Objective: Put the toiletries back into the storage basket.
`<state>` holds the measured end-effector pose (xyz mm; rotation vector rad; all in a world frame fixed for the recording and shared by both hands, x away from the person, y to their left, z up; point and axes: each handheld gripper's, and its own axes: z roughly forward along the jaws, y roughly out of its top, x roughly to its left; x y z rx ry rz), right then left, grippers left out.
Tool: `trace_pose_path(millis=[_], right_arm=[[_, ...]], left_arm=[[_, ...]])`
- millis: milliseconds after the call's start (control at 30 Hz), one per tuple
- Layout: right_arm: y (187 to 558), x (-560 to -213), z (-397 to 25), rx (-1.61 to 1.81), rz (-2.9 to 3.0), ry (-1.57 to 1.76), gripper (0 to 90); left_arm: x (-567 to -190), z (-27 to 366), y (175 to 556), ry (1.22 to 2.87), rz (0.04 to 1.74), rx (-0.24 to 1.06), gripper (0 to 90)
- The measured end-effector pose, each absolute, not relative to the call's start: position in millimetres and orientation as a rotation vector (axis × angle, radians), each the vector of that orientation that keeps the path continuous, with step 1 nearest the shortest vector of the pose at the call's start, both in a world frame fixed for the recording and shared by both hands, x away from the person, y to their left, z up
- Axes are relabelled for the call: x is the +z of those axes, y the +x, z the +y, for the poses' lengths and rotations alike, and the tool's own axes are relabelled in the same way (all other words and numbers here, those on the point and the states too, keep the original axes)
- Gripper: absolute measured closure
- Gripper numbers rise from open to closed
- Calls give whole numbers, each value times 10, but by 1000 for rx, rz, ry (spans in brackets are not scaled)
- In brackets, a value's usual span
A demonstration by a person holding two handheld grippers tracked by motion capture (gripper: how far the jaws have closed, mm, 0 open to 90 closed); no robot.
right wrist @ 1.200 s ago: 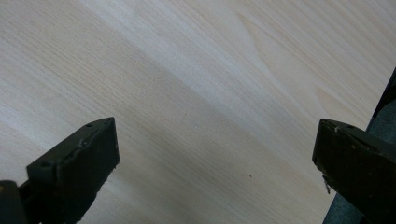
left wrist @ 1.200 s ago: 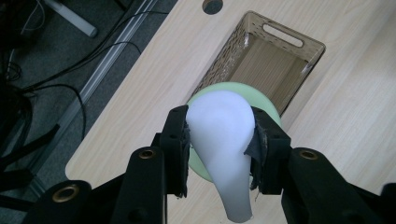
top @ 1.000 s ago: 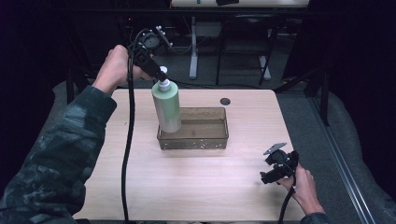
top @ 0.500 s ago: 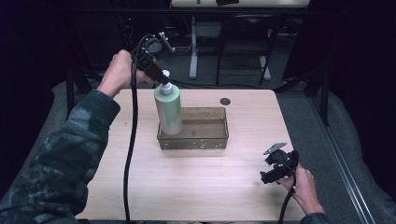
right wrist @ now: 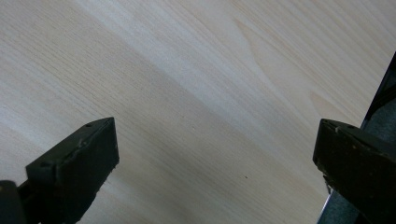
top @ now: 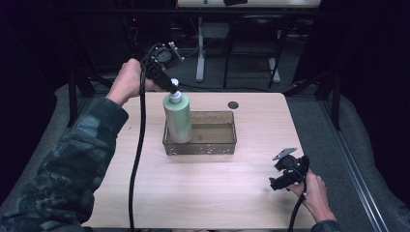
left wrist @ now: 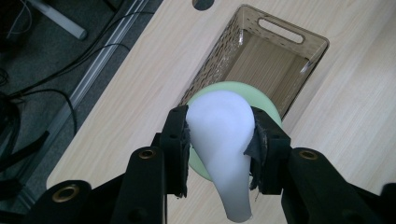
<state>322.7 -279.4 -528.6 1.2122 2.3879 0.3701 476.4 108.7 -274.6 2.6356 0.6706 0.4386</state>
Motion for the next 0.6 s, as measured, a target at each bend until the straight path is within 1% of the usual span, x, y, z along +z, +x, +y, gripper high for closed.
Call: trace_pose_path(millis=[600], right_arm=[[3231, -5296, -2787, 358, 2396, 1207, 0]], left_arm=[[-2954, 1099, 4796, 2659, 670, 416, 629]])
